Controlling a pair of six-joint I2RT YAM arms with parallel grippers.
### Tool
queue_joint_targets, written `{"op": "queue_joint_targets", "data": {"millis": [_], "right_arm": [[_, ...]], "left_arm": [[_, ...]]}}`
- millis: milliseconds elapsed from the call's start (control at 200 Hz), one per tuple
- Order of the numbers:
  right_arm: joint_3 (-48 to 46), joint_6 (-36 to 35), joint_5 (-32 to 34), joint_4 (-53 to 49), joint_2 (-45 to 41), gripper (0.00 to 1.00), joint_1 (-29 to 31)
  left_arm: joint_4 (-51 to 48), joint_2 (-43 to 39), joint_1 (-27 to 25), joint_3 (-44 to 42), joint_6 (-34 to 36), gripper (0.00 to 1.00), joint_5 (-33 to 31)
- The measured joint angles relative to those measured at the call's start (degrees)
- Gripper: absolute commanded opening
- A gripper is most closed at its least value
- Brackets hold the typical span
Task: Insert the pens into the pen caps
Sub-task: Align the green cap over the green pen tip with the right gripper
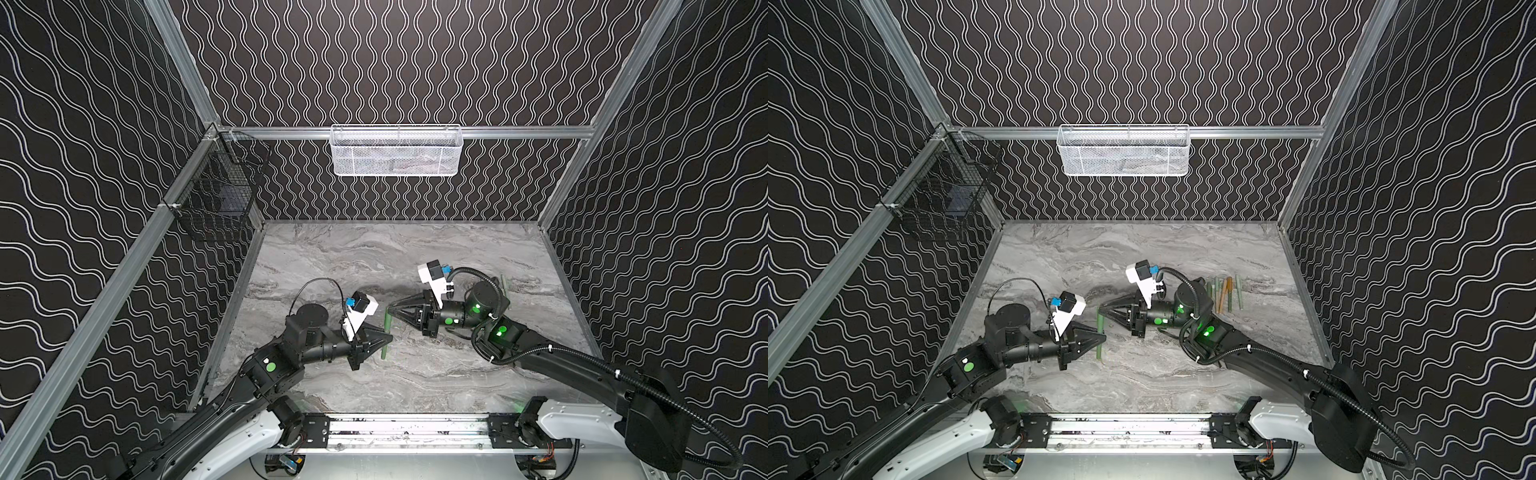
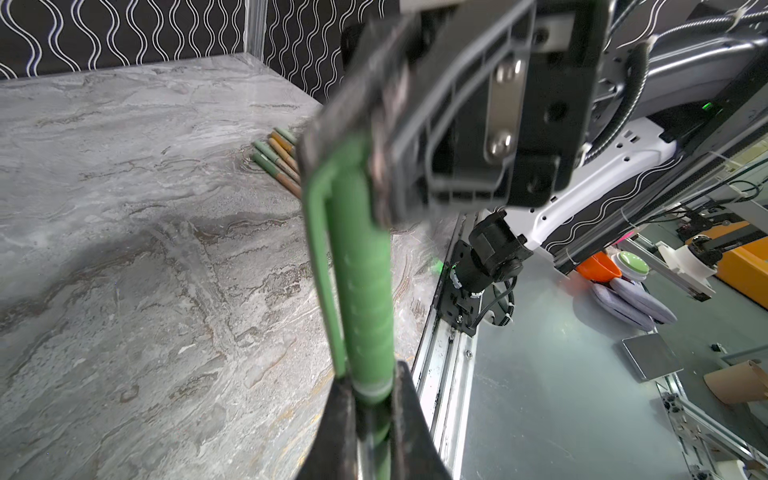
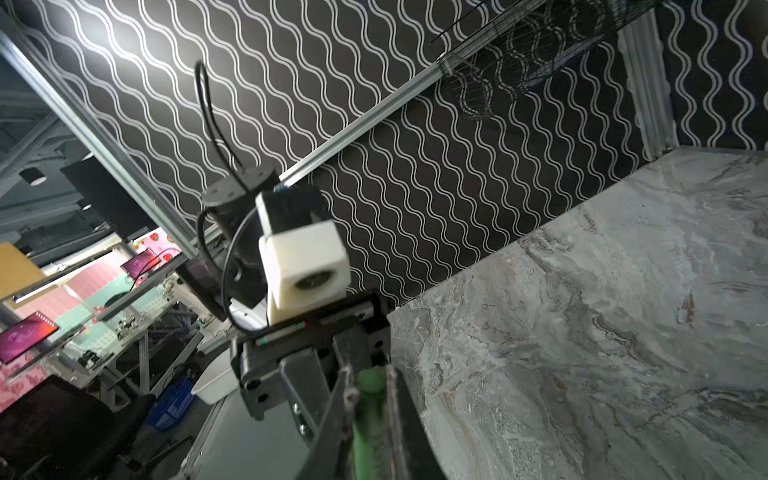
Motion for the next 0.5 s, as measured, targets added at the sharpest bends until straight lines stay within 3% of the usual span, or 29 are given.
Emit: {"op": "queue_joint_targets", "data": {"millis": [145,335,501], "right_arm": [[-0.9,0.0,0.9,3.8,0.6,0.17,1.2],[-2.1,0.1,-1.4,5.2,2.2,0.29,2.9],[-0.9,0.3,-1.6,5.7,3.1,0.31,2.8]], "left_arm": [[-1.6,-0.9,0.0,1.0,0.0,0.0,0.0],[-0.3,-2.1,0.2,2.6,1.0,0.0,-0.7],[0.4,-1.7,0.2,2.9,1.8,0.0,-0.8]]}}
